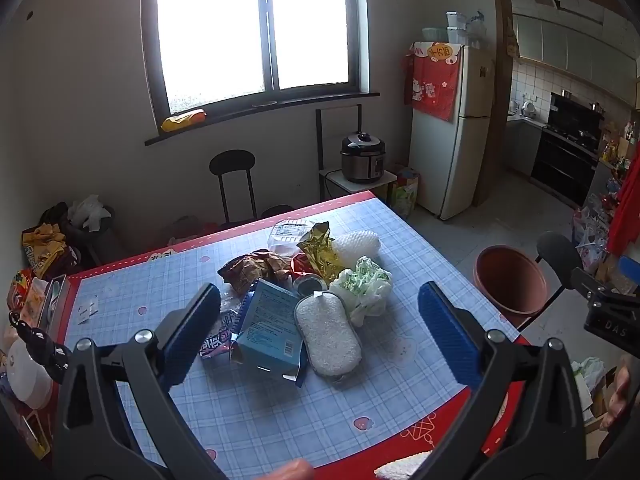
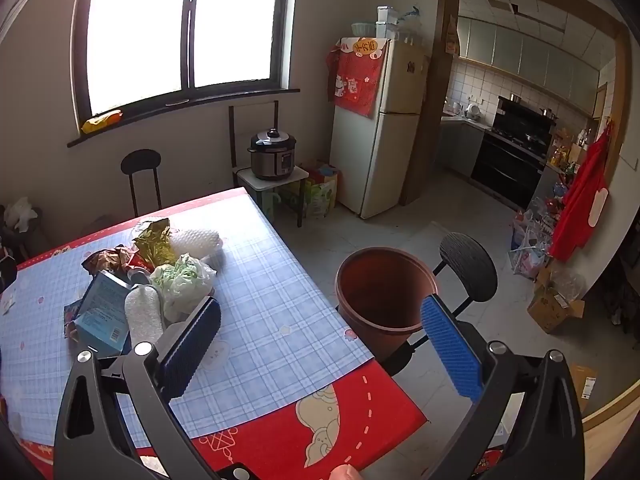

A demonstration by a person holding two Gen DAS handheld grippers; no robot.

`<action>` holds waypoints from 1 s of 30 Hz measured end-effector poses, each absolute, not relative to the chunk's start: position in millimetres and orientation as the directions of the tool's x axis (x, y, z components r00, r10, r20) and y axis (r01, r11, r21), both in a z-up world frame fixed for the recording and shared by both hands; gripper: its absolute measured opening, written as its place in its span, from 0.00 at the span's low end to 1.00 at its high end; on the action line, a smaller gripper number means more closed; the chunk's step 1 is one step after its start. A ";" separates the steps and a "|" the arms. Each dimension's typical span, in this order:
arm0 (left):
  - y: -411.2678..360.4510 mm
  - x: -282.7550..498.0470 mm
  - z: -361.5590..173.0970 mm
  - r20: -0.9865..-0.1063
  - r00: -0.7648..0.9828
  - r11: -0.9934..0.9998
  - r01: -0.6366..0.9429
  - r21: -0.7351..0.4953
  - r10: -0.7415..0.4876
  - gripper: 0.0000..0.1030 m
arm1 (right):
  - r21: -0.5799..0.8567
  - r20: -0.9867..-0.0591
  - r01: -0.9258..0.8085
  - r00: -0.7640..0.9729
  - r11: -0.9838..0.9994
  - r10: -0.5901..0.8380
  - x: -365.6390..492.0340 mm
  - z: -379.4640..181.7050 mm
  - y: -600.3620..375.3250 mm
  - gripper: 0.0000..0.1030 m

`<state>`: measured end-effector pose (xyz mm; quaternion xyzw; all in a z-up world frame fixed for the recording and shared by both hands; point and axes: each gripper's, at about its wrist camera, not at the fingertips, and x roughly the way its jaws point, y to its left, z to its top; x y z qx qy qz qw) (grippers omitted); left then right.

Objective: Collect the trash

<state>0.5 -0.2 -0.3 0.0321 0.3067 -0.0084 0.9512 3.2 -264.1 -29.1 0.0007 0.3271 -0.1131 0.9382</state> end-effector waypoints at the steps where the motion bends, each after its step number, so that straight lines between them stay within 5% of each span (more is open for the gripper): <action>1: -0.3 0.4 -0.3 -0.582 0.813 0.998 0.035 0.059 0.006 0.95 | -0.073 -0.614 0.213 0.760 0.974 -0.212 3.5 -29.2 -264.0 0.96; 30: -2.4 3.1 -5.7 -0.583 0.813 0.998 0.032 0.061 0.010 0.95 | -0.070 -0.611 0.212 0.764 0.975 -0.210 13.9 -29.9 -264.0 0.96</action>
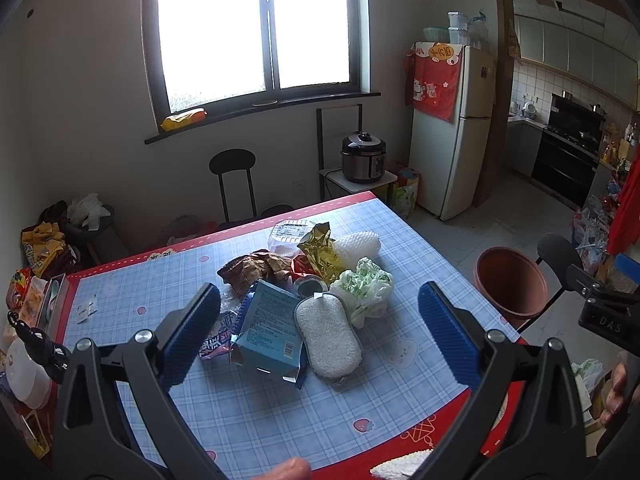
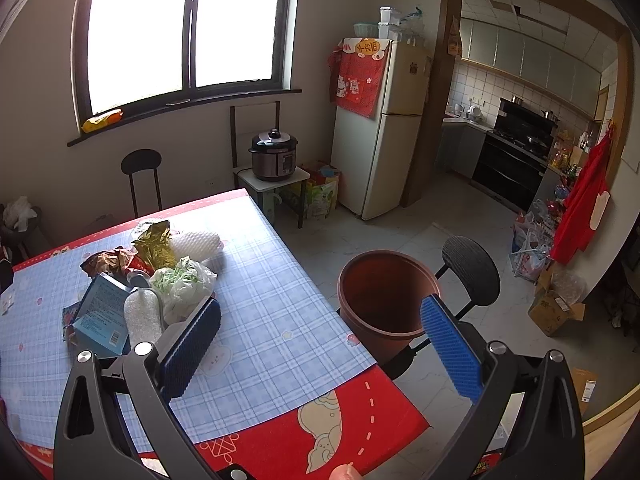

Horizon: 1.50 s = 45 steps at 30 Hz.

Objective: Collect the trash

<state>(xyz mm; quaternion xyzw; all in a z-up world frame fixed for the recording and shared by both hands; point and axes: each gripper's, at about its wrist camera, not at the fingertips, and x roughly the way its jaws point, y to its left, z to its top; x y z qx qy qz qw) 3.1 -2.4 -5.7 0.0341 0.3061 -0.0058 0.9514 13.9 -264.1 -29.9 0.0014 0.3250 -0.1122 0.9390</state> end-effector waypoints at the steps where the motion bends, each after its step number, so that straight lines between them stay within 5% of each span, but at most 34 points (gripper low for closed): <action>1: -3.0 3.5 -4.4 -0.584 0.812 0.998 0.032 0.061 0.010 0.95 | -0.070 -0.611 0.212 0.763 0.975 -0.210 14.2 -29.8 -263.2 0.96; 45: 0.4 4.7 -1.3 -0.582 0.813 0.998 0.030 0.057 0.009 0.95 | -0.073 -0.614 0.212 0.761 0.974 -0.212 16.6 -30.4 -261.5 0.96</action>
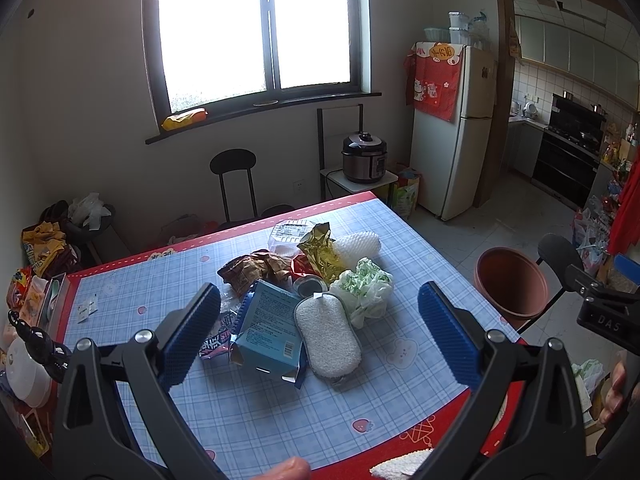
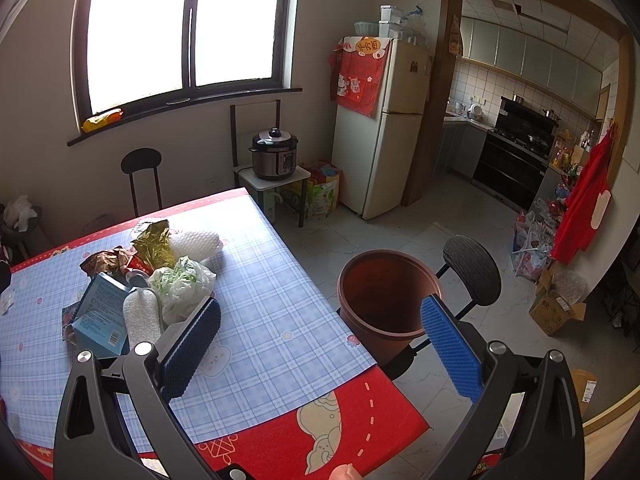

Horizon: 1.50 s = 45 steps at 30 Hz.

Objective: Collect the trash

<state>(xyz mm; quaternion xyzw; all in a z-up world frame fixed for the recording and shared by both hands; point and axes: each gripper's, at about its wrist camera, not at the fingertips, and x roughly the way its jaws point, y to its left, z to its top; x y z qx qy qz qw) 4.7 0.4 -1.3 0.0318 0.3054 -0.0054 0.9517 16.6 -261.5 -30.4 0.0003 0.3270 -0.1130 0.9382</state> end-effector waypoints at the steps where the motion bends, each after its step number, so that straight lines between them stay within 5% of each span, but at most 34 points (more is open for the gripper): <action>1: 0.4 4.8 -1.2 -0.582 0.813 0.998 0.029 0.058 0.010 0.95 | -0.074 -0.613 0.212 0.761 0.974 -0.212 16.0 -30.2 -262.0 0.96; 23: 9.0 7.0 -6.7 -0.587 0.810 1.000 0.005 0.021 0.008 0.95 | -0.072 -0.623 0.206 0.755 0.976 -0.205 16.2 -32.5 -262.5 0.96; 33: 66.1 14.8 -31.3 -0.606 0.795 0.991 -0.106 -0.086 0.033 0.95 | 0.039 -0.668 0.085 0.743 0.996 -0.038 43.8 -55.6 -261.9 0.96; 45: 138.5 19.2 -83.1 -0.663 0.722 0.951 -0.305 -0.046 0.200 0.95 | 0.032 -0.707 -0.228 0.683 0.973 0.184 95.2 -92.3 -201.5 0.96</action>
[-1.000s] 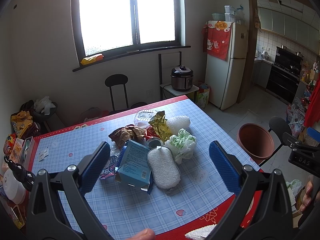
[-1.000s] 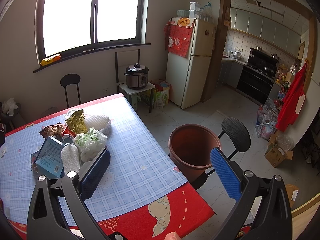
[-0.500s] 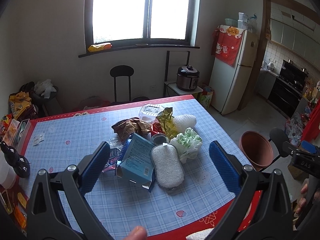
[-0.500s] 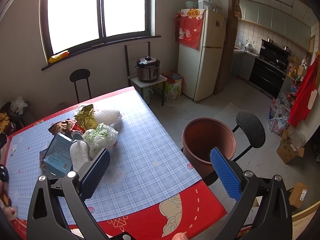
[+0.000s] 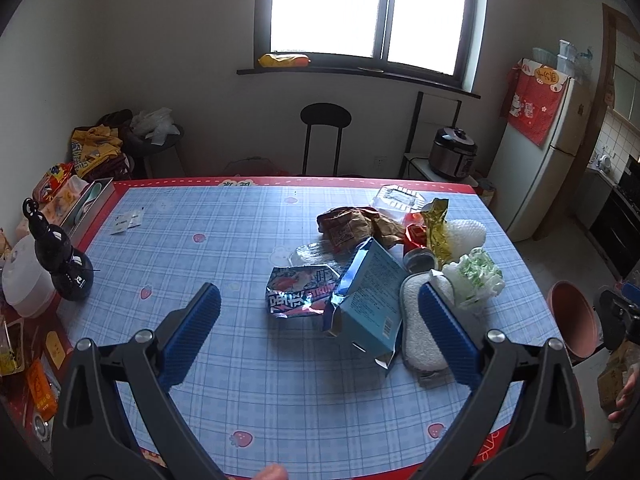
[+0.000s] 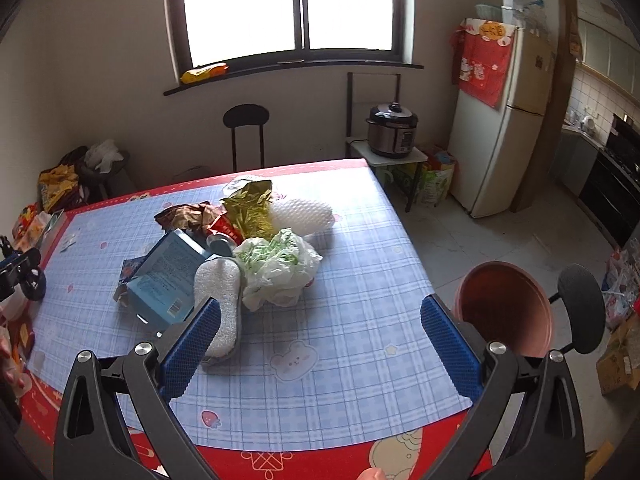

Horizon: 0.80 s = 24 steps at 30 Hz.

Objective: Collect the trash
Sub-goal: 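Move the right tool to the white-green plastic bag and close on it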

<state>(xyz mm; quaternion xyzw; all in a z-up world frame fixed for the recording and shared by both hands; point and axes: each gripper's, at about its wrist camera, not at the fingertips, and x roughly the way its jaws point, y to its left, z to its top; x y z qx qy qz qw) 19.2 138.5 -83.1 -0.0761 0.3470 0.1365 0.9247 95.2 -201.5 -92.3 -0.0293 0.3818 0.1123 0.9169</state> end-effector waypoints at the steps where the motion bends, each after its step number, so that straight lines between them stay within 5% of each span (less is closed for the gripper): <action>1: 140.9 20.9 -87.8 -0.667 0.716 0.951 -0.307 -0.037 0.205 0.95 | 0.039 -0.714 -0.267 0.667 0.963 0.214 98.2 -97.7 -194.4 0.96; 6: 144.3 24.8 -106.8 -0.672 0.701 0.952 -0.304 0.022 0.239 0.94 | 0.102 -0.745 -0.356 0.591 0.929 0.309 121.4 -137.3 -165.5 0.95; 24: 178.0 33.0 -157.1 -0.725 0.674 0.953 -0.290 -0.083 0.142 0.95 | 0.176 -0.838 -0.474 0.388 0.863 0.384 169.4 -232.5 -93.3 0.87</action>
